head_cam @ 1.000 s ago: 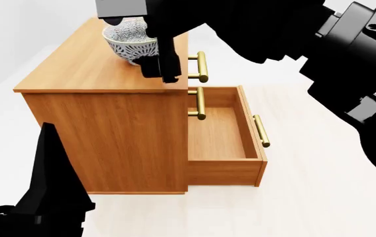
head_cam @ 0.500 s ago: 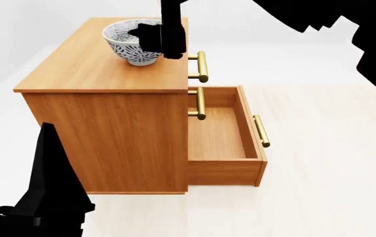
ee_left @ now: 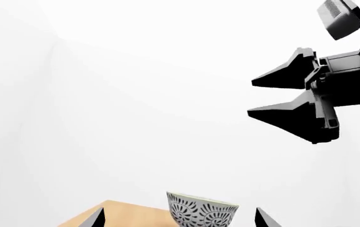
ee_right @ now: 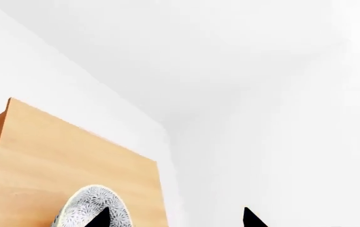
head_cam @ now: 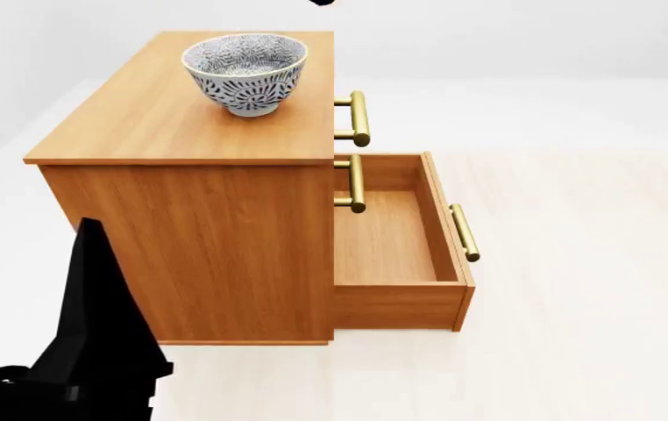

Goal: Put the bowl on top of the cabinet.

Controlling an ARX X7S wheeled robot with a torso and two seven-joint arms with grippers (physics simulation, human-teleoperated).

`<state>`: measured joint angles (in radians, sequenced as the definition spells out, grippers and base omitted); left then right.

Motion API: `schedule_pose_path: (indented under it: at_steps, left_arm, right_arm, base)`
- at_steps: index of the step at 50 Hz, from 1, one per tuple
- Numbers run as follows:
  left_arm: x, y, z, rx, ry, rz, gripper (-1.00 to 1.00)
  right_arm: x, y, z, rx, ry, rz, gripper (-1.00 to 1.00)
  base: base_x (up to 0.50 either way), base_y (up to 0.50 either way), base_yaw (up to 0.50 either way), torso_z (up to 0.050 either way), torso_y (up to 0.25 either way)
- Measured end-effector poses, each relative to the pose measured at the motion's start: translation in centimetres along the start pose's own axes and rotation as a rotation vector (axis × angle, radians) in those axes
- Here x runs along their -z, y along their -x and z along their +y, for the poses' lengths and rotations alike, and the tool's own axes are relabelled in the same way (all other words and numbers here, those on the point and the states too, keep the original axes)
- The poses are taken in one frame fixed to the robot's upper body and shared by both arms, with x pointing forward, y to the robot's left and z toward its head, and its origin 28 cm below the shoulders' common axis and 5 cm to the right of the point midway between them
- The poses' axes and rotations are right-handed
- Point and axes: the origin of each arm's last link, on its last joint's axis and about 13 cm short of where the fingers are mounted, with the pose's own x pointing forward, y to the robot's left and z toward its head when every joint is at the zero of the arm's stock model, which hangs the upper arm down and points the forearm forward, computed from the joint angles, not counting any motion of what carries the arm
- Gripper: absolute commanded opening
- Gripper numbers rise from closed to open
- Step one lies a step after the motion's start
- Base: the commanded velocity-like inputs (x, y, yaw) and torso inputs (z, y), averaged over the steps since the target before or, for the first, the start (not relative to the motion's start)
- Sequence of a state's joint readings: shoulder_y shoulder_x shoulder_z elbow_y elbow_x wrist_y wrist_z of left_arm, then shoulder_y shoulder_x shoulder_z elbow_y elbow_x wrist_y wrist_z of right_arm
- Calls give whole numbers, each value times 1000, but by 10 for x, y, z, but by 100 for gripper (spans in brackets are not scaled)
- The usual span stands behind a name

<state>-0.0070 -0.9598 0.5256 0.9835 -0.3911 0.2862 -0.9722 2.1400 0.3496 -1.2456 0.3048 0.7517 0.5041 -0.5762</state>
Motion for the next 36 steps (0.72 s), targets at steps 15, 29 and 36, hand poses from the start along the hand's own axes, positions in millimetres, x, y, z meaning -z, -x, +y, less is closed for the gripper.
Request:
schedule_pose_path:
  at_steps: [15,29,36]
  left_arm:
    - [1,0,0,1,-3,2,100]
    - [2,0,0,0,-6,1,100]
    - [2,1,0,0,-7,0,100]
  right_arm:
    - [0,32,7,325,-23,-82,100]
    - [-6,70,36,630,-88,-168,100]
    - [-9,87,57,750,-114,-208,100]
  base:
    - [0,0,0,0,0]
    - [0,0,0,0,0]
    - [0,0,0,0,0]
